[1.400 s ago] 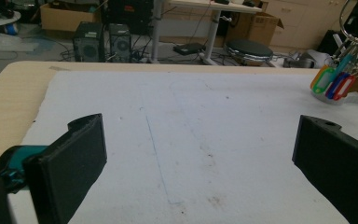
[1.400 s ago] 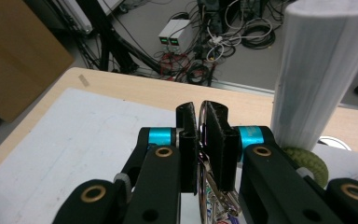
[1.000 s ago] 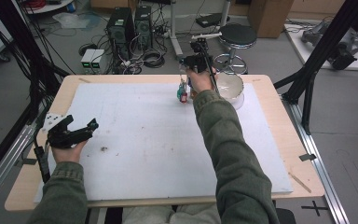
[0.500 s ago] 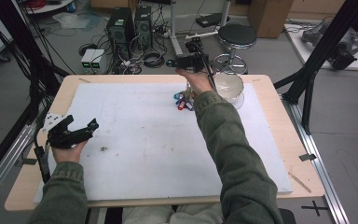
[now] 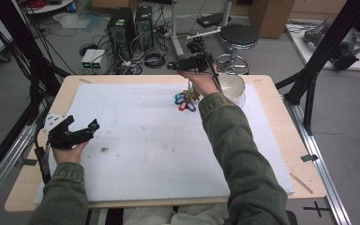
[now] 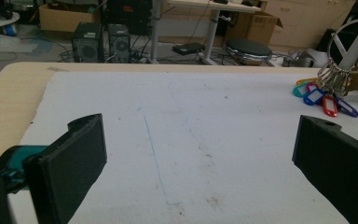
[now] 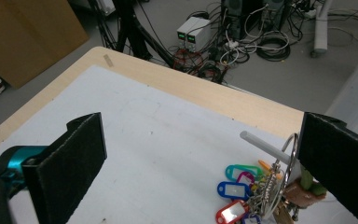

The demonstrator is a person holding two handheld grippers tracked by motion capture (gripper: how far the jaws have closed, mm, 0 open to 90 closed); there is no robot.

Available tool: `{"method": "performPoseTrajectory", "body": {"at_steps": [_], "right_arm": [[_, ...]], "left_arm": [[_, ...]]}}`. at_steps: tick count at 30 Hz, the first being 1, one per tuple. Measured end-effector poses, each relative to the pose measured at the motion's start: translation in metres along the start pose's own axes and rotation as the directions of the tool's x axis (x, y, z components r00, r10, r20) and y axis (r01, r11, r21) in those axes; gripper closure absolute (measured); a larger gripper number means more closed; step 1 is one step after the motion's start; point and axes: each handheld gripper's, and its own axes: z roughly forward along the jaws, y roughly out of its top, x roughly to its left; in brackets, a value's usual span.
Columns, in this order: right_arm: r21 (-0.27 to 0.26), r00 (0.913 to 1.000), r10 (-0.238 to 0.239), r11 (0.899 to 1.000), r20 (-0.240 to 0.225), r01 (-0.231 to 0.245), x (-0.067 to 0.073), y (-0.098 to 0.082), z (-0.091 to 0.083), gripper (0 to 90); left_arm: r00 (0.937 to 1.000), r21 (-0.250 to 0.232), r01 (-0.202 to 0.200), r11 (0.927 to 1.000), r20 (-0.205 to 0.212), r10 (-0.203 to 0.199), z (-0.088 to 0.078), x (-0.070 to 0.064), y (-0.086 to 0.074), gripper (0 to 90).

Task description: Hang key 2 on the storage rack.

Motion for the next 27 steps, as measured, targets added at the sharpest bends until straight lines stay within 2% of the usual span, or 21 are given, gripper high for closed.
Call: {"method": "performPoseTrajectory", "body": {"at_steps": [13, 27], "right_arm": [[0.025, 0.9997, -0.023, 0.999, 0.012, 0.022, 0.002, -0.003, -0.017, 0.7], [0.042, 0.9992, -0.037, 0.998, 0.011, 0.037, -0.004, -0.015, -0.03, 0.7]], "left_arm": [[1.0, 0.003, 0.003, 1.0, 0.003, -0.003, 0.0, 0.0, 0.0, 3.2], [1.0, 0.007, -0.001, 1.0, 0.006, 0.001, -0.001, -0.001, 0.0, 3.2]]}}
